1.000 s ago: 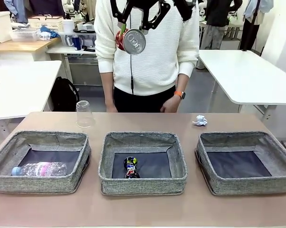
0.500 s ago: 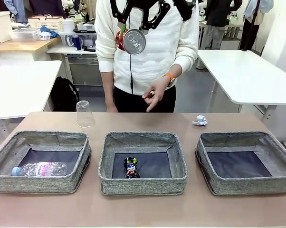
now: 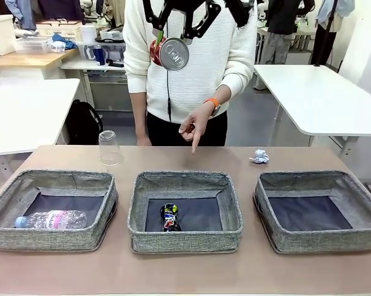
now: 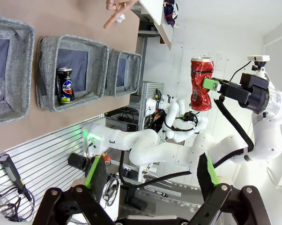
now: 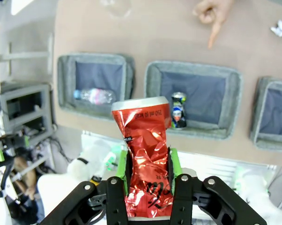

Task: Sort the waste into the appropriate baskets.
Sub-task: Place the picked waste into the Fabric basket indicated by the person.

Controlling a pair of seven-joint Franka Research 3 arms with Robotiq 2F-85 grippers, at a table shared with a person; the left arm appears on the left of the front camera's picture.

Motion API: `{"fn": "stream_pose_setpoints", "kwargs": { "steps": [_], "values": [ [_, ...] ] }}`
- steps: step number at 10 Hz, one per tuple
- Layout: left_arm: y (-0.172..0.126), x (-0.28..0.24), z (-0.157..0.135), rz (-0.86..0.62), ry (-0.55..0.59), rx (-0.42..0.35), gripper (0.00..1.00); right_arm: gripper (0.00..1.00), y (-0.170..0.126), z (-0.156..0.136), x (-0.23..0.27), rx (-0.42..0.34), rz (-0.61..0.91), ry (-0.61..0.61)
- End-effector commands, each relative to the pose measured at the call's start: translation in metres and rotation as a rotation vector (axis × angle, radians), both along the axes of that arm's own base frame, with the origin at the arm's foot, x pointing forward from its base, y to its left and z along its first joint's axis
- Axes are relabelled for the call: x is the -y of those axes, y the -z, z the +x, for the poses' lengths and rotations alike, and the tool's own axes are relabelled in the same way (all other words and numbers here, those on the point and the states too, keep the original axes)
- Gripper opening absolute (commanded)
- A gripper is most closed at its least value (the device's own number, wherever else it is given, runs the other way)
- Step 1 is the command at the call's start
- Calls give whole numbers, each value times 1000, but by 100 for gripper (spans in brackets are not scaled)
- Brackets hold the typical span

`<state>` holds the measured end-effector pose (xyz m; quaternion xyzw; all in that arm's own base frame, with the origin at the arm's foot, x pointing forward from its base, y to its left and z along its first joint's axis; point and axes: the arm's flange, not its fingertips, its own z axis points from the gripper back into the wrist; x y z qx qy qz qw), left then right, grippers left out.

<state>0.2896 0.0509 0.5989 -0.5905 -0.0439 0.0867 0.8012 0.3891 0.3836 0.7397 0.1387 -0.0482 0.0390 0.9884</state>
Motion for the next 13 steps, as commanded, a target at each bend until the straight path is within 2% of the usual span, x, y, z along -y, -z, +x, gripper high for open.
{"fn": "stream_pose_setpoints", "kwargs": {
  "steps": [1,2,3,5,6,8,10,11,13],
  "values": [
    [-1,-3,-2,8,12,13,100,39,-2,0,-1,19,3,9],
    [-1,-3,-2,8,12,13,100,39,0,0,0,0,0,0],
    [-1,-3,-2,8,12,13,100,39,16,-2,2,0,-32,-46],
    [-1,-3,-2,8,12,13,100,39,82,-11,22,39,1,-58],
    [-1,-3,-2,8,12,13,100,39,124,-18,32,54,-16,-50],
    [-1,-3,-2,8,12,13,100,39,191,-29,63,-2,17,-79],
    [-1,-3,-2,8,12,13,100,39,224,-33,71,-24,48,-88],
    [-1,-3,-2,8,12,13,100,39,239,-26,72,-15,47,-42],
    [-1,-3,-2,8,12,13,100,39,250,-17,67,-7,57,-39]
  ]
}}
